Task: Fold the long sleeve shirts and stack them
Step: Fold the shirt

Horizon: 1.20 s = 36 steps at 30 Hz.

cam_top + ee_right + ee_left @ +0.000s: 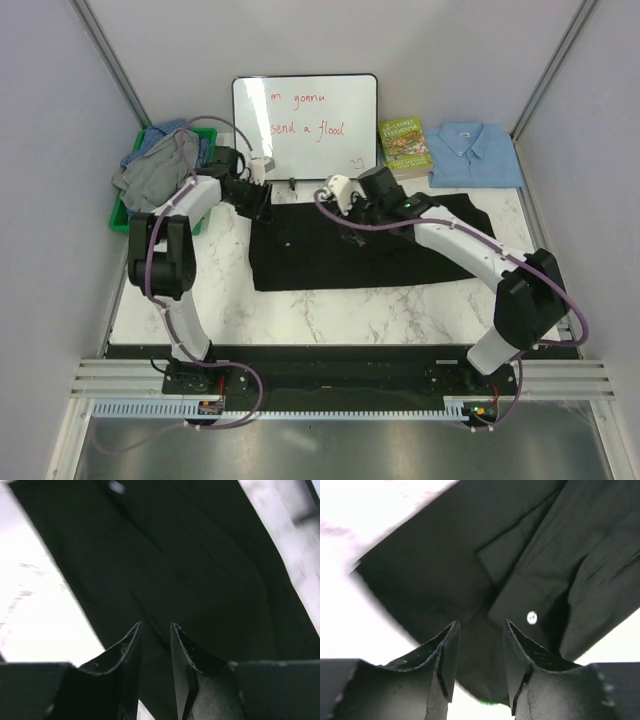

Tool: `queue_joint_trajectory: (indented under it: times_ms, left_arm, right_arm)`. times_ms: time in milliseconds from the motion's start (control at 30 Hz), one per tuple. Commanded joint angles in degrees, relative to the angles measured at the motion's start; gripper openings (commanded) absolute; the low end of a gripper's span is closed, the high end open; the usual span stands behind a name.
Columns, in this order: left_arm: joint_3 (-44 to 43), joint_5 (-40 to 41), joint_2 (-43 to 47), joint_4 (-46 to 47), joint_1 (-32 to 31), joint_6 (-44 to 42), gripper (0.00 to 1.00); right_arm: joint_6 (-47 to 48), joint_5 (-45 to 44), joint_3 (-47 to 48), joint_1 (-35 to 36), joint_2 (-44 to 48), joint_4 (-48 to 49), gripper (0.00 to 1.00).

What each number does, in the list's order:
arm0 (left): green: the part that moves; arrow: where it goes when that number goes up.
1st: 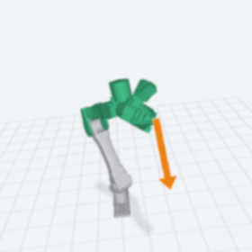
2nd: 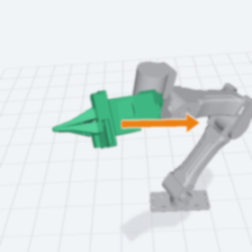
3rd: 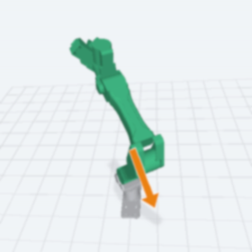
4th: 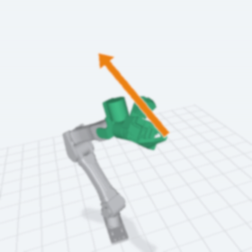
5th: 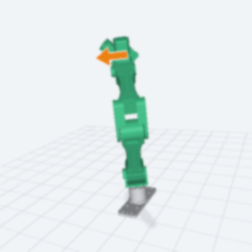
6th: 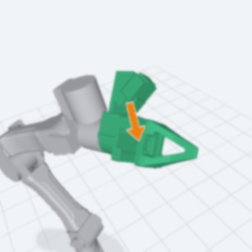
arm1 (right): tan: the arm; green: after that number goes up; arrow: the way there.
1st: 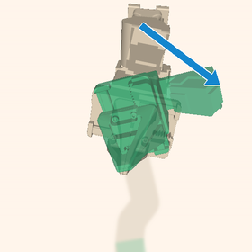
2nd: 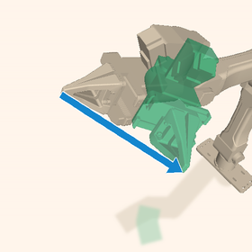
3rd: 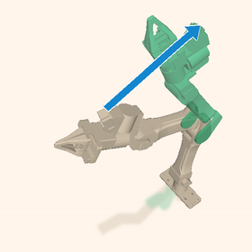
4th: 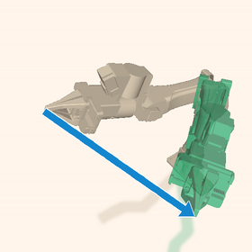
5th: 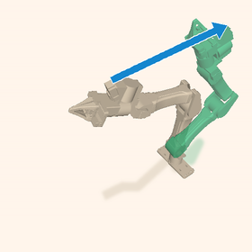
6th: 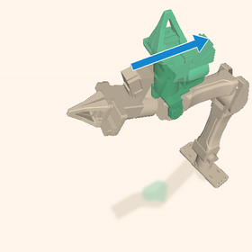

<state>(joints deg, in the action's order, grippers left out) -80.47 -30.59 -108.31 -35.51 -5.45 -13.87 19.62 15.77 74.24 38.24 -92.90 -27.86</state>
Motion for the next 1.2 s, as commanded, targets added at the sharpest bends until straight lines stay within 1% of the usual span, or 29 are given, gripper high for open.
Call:
queue_joint_trajectory:
  times_ms: [0,33,67,100,133,200,300,333,400,433,467,533,567,667,767,800,867,967,1033,1133,1167]
  left_arm:
    - [-5.21,8.77,-5.58,-3.16,-5.43,-8.10,0.44]
    - [-5.92,9.66,-6.29,-4.30,-6.23,-8.54,0.43]
    - [-6.10,10.11,-7.17,-5.09,-6.76,-9.67,0.42]
    - [-6.72,11.07,-8.66,-6.06,-7.89,-10.12,0.38]
    - [-6.63,11.34,-9.19,-7.46,-8.34,-10.47,0.36]
    - [-4.79,12.39,-9.72,-8.43,-10.01,-11.62,0.36]
    - [-1.19,12.31,-8.85,-8.97,-12.64,-12.15,0.35]
    - [-0.23,12.13,-8.50,-8.97,-13.35,-11.97,0.34]
    - [2.50,10.91,-7.71,-9.14,-15.72,-10.83,0.31]
    - [3.55,10.21,-6.49,-9.14,-16.51,-10.39,0.29]
    - [5.82,9.76,-5.95,-9.40,-18.69,-9.69,0.27]
    - [8.21,8.88,-4.03,-9.76,-21.08,-9.16,0.27]
    - [10.57,8.27,-3.40,-10.02,-23.09,-8.90,0.26]
    - [14.44,6.86,-0.95,-11.68,-26.35,-9.33,0.24]
    - [15.78,2.83,2.12,-14.85,-28.11,-10.30,0.21]
    - [15.87,-0.06,3.01,-16.16,-28.47,-10.56,0.21]
    - [15.52,-2.62,5.99,-17.14,-29.52,-11.97,0.21]
    - [13.59,-5.09,8.72,-18.20,-28.92,-13.82,0.21]
    - [12.88,-5.70,10.40,-17.58,-27.43,-13.55,0.21]
    - [11.30,-8.78,11.28,-17.14,-23.30,-13.64,0.24]
    - [11.12,-11.40,11.54,-17.23,-20.68,-13.99,0.27]
  right_arm:
    - [-1.86,-4.25,-5.32,-8.07,1.85,-5.71,0.36]
    - [-2.12,-5.04,-6.72,-11.22,2.11,-6.33,0.36]
    - [-2.39,-6.61,-7.61,-12.82,2.37,-6.68,0.36]
    - [-2.39,-7.06,-8.49,-14.32,2.64,-6.60,0.36]
    - [-2.39,-7.33,-10.58,-17.20,2.73,-5.81,0.36]
    - [-1.95,-9.61,-12.79,-19.16,2.82,-4.76,0.36]
    - [-1.51,-10.32,-15.87,-23.37,1.06,-3.17,0.36]
    - [-1.60,-10.23,-16.57,-26.08,0.10,-2.65,0.36]
    - [-0.90,-11.02,-17.11,-28.56,-0.96,-2.55,0.35]
    - [0.76,-11.46,-17.46,-30.57,-1.40,-2.55,0.34]
    - [1.64,-11.90,-17.72,-31.55,-2.10,-2.64,0.34]
    - [4.97,-12.95,-18.34,-34.00,-2.46,-3.16,0.34]
    - [6.04,-13.31,-18.60,-34.54,-2.46,-3.43,0.33]
    - [9.82,-13.48,-18.78,-36.13,-1.23,-5.71,0.33]
    - [11.49,-12.69,-18.60,-37.01,1.23,-8.35,0.34]
    - [11.50,-12.69,-17.99,-37.18,1.84,-8.96,0.35]
    - [10.80,-11.56,-16.94,-37.10,3.16,-10.46,0.35]
    - [7.65,-10.41,-14.74,-37.18,3.34,-9.94,0.36]
    - [6.14,-10.67,-13.51,-36.83,1.25,-8.54,0.36]
    - [4.73,-12.69,-13.15,-35.69,-2.35,-5.90,0.36]
    - [4.82,-13.39,-13.15,-35.17,-3.33,-5.37,0.35]
